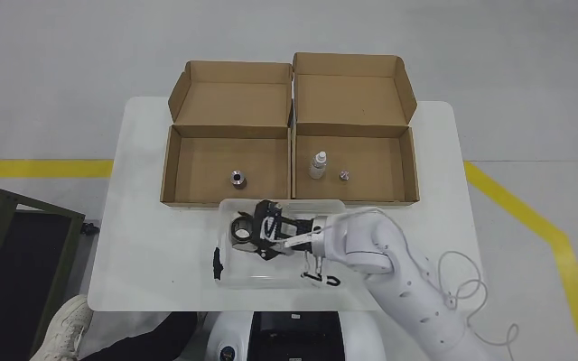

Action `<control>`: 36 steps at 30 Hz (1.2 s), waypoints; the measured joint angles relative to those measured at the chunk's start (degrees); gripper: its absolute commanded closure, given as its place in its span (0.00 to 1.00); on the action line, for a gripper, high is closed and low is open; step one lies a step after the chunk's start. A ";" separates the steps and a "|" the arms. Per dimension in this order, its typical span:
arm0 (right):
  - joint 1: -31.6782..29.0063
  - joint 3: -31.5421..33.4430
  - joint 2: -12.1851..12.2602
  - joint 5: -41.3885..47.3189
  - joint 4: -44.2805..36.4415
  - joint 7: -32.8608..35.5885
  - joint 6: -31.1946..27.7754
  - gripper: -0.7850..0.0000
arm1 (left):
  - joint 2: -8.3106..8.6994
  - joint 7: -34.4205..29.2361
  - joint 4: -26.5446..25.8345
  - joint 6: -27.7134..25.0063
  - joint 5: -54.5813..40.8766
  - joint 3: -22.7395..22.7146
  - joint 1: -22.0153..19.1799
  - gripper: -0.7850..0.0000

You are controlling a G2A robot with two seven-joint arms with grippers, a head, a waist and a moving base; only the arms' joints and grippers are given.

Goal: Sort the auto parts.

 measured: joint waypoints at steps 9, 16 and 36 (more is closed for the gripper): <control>1.98 2.98 0.51 9.38 -1.22 -1.46 -0.12 1.00 | 0.00 0.00 0.00 0.00 0.00 0.00 0.00 0.00; 2.62 5.86 1.16 14.27 -3.36 -2.03 0.19 1.00 | 0.00 0.00 0.00 0.00 0.00 0.00 0.00 0.00; 3.70 14.17 3.05 22.95 -9.19 -3.39 1.72 1.00 | 0.00 0.00 0.00 0.00 0.00 0.00 0.00 0.00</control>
